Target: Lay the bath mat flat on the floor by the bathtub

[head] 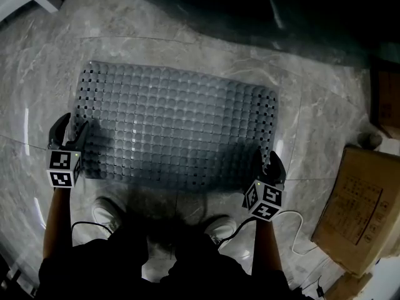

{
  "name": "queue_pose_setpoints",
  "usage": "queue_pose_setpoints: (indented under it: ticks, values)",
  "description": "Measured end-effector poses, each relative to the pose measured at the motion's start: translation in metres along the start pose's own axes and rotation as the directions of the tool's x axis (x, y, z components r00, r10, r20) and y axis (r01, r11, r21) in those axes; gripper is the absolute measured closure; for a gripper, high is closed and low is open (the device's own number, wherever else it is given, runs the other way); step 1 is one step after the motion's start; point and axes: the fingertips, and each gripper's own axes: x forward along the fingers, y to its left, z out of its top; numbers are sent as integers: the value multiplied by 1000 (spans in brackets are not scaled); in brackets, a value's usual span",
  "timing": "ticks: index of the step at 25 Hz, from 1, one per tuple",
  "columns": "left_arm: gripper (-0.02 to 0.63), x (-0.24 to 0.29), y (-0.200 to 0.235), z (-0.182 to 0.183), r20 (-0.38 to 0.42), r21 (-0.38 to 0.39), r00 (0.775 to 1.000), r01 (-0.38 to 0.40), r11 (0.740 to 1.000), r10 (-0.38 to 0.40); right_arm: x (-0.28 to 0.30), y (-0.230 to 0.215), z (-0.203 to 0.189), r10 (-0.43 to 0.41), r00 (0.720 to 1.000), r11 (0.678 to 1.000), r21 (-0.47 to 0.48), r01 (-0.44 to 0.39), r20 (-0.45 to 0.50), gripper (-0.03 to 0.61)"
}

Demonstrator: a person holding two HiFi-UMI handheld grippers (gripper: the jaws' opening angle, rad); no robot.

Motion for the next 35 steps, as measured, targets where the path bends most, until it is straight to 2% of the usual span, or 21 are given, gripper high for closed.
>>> queue_pose_setpoints:
  ticks: [3,7,10,15,22,28,31,35]
  values:
    - [376,1,-4,3,7,7,1000,-2,1000,2,-2,7,0,17,1000,1000,17,-17,3,416]
    - [419,4,-15,1,-4,9,999,36,999,-36,-3,19,1,27,1000,999,17,-28,10,503]
    - [499,2,-19,4,7,9,999,40,999,-40,-4,25,4,42,999,999,17,-42,19,543]
    - [612,1,-20,5,17,0,999,34,999,-34,-2,33,4,68,998,997,22,-68,18,552]
    - [612,2,-30,10,24,-4,999,42,999,-41,-5,40,13,84,995,995,48,-87,50,552]
    - [612,-4,-26,37,136,-40,991,-10,999,16,-7,48,35,104,989,991,69,-112,108,552]
    - [612,-8,-30,50,166,-26,986,-13,1000,17,-11,55,53,123,982,988,77,-135,144,552]
    - [612,-23,-32,71,209,-52,978,-17,999,27,-25,62,87,142,969,982,92,-163,202,552]
